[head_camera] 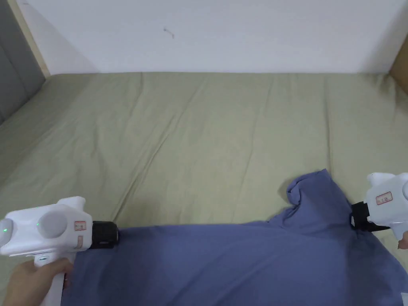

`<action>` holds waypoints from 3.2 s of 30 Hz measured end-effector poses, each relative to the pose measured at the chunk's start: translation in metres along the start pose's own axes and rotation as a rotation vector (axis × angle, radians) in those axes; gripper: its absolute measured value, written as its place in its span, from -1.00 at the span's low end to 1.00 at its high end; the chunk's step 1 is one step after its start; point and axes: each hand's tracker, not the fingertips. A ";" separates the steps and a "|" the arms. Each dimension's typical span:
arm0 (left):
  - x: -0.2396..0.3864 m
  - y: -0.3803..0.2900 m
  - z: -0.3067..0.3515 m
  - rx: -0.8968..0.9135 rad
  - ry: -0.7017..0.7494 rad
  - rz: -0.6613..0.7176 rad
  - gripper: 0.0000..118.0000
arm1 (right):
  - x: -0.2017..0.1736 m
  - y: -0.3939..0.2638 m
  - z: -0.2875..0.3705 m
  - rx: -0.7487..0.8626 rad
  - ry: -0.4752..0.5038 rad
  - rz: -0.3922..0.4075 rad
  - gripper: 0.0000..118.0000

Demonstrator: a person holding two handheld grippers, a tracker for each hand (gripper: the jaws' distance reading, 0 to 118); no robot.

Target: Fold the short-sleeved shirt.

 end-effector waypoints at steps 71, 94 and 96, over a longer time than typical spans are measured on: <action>-0.124 -0.287 0.164 0.197 -0.434 0.519 0.90 | -0.150 -0.316 0.139 0.117 0.309 0.070 -1.00; -0.049 -0.233 0.215 0.306 -0.455 0.356 -0.86 | -0.085 -0.332 0.136 0.092 0.243 -0.121 -1.00; -0.006 -0.223 0.236 0.333 -0.518 0.219 -0.86 | -0.072 -0.334 0.140 0.107 0.241 -0.156 -1.00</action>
